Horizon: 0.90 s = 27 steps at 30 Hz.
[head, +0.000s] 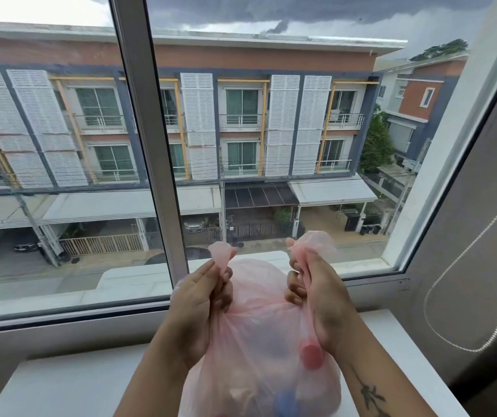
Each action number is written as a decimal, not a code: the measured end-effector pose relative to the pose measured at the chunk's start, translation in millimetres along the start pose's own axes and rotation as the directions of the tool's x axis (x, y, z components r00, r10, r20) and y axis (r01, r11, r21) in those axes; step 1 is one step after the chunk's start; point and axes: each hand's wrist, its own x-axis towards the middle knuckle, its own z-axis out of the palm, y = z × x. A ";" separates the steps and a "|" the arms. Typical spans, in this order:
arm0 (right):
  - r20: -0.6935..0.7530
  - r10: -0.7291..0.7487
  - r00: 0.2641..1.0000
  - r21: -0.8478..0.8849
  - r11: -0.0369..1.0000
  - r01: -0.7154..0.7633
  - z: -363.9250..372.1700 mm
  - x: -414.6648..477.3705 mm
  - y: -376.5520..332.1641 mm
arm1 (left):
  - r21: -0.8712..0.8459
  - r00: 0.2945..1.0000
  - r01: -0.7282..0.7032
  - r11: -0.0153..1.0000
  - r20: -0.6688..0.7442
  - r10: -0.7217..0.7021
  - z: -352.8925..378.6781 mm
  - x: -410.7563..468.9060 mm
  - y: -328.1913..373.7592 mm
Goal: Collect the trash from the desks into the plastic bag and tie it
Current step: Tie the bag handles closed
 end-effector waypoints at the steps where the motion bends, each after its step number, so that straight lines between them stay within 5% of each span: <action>1: -0.019 -0.054 0.998 -0.002 0.999 0.054 1.1 1.8 1.0 | 0.024 1.000 -0.021 1.000 -0.010 0.021 0.6 -0.3 -0.9; 9: -0.158 -0.029 0.987 -0.100 0.995 0.013 5.1 5.9 3.0 | 0.077 0.996 -0.010 0.997 -0.083 0.017 8.8 -0.8 -5.1; 16: 0.028 0.086 0.996 0.087 0.992 -0.088 0.5 1.9 4.2 | -0.014 0.998 0.054 0.998 -0.020 -0.054 4.6 -3.5 2.1; 27: -0.185 -0.067 0.981 -0.071 0.996 0.054 8.6 9.2 14.0 | 0.010 1.000 -0.019 1.000 0.025 0.019 2.4 0.7 -4.4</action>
